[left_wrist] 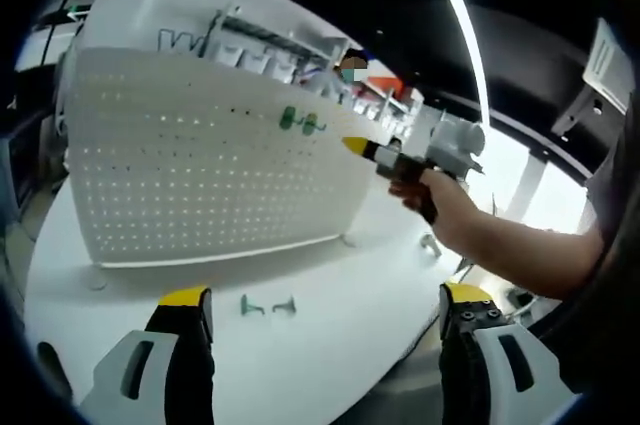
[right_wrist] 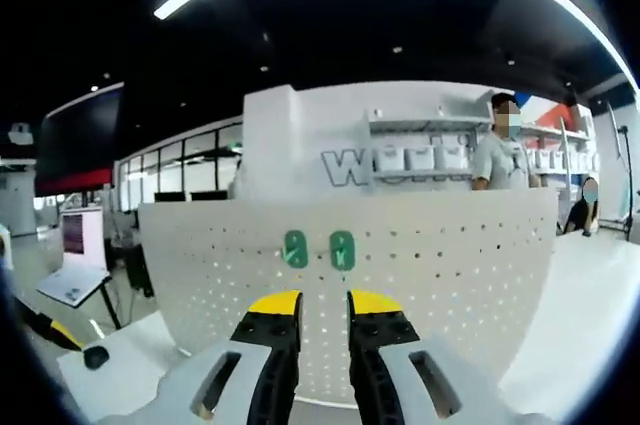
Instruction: Insert the hook assembly into the mounting plate slot until the hook locks in place.
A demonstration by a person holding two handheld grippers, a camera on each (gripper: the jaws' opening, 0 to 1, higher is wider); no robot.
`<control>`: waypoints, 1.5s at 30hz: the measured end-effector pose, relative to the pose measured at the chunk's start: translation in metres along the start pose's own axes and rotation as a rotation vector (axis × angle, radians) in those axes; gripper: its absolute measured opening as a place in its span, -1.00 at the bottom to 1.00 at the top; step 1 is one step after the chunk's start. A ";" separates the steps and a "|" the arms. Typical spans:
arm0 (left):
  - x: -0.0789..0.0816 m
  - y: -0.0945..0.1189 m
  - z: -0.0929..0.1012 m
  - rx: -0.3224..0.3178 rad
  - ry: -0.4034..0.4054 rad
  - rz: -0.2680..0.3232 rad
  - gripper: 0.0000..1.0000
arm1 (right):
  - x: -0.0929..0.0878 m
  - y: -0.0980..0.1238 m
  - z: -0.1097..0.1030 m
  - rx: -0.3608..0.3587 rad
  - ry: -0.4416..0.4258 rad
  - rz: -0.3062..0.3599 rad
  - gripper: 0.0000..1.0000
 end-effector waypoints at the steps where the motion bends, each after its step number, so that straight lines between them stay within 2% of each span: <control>1: 0.000 0.000 0.000 0.000 -0.001 0.000 0.91 | -0.001 0.002 0.000 -0.001 -0.001 0.000 -0.67; 6: -0.004 0.002 0.002 0.001 0.002 -0.003 0.91 | -0.016 0.033 0.000 -0.022 -0.032 -0.026 -0.66; 17: -0.012 0.007 0.002 0.009 0.000 -0.014 0.91 | -0.054 0.088 -0.010 0.046 -0.012 -0.162 -0.62; 21: -0.014 0.007 0.003 0.007 0.004 -0.014 0.91 | -0.061 0.102 -0.018 0.081 0.008 -0.198 -0.60; 23: -0.015 0.008 0.004 0.007 0.001 -0.017 0.92 | -0.064 0.108 -0.023 0.114 -0.033 -0.209 -0.58; 26: -0.017 0.007 0.004 0.006 0.000 -0.023 0.91 | -0.068 0.117 -0.029 0.137 -0.023 -0.227 -0.53; 29: -0.022 0.007 0.007 0.005 -0.022 -0.052 0.93 | -0.071 0.126 -0.036 0.157 -0.028 -0.244 -0.52; 35: -0.027 0.007 0.008 -0.003 -0.029 -0.065 0.93 | -0.077 0.145 -0.041 0.154 -0.043 -0.267 -0.50; 45: -0.034 0.005 0.010 -0.012 -0.021 -0.085 0.93 | -0.097 0.174 -0.052 0.188 -0.039 -0.360 -0.38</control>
Point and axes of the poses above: the point that each gripper's makers call its tool centre point, and the gripper's own axes: y roughly backward along the fingers, z roughly to its right, x roughly out of its top, the point moved 7 cm from there along y, roughly backward along the fingers, and after that the axes turned 1 degree about x, right-handed, at the moved point
